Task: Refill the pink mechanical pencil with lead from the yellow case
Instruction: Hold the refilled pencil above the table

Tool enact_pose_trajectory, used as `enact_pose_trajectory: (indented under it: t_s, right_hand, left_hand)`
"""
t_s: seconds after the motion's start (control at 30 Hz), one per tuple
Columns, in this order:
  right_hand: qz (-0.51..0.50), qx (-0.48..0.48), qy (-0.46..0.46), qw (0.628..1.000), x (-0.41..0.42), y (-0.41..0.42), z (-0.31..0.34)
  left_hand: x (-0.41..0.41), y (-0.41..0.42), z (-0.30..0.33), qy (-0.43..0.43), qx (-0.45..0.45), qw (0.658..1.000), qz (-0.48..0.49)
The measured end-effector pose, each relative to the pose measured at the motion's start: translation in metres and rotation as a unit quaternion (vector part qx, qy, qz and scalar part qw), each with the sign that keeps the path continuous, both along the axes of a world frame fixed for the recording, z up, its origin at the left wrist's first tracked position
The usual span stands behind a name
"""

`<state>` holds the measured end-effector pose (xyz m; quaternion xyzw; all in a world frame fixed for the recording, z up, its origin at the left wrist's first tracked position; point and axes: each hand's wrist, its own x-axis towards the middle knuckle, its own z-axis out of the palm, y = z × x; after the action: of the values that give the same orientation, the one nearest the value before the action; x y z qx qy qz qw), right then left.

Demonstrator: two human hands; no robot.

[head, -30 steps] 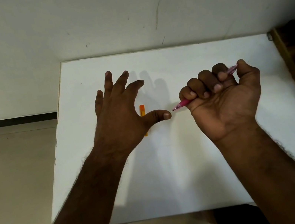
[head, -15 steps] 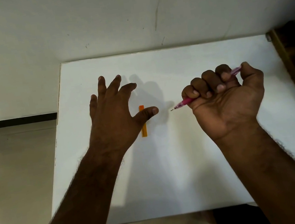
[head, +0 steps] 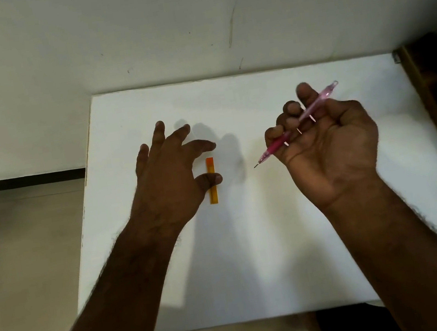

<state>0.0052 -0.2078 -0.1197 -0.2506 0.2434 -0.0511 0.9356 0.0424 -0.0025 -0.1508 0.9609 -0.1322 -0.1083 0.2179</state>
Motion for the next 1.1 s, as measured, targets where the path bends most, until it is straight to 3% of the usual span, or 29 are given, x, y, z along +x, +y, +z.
enact_pose_trajectory:
  t_s: [0.07,0.13,0.27,0.4,0.5,0.7,1.1]
  right_hand:
    - [0.011,-0.080,0.049,0.996,0.003,0.003,-0.001]
    - [0.029,-0.224,0.106,0.968,0.004,0.007,-0.005]
    - [0.088,-0.525,0.170,0.829,0.000,0.014,-0.017]
    - [0.127,-0.668,0.178,0.711,-0.003,0.015,-0.030]
    - [0.154,-0.724,0.173,0.650,-0.006,0.017,-0.037]
    - [0.175,-0.775,0.164,0.585,-0.006,0.021,-0.043]
    - [0.144,-0.812,0.145,0.547,-0.010,0.020,-0.034]
  left_hand:
    - [0.000,0.000,-0.001,0.004,0.007,1.000,-0.003]
    - [0.000,0.000,-0.002,0.011,0.016,1.000,-0.004]
    - [0.000,0.001,-0.004,0.020,0.026,0.999,-0.006]
    - [-0.002,0.001,-0.004,0.020,0.020,1.000,-0.005]
    - [-0.003,0.000,-0.004,0.019,0.020,1.000,-0.007]
    - [-0.003,0.001,-0.004,0.017,0.026,1.000,-0.008]
    - [-0.003,0.000,-0.001,-0.001,-0.001,1.000,0.001]
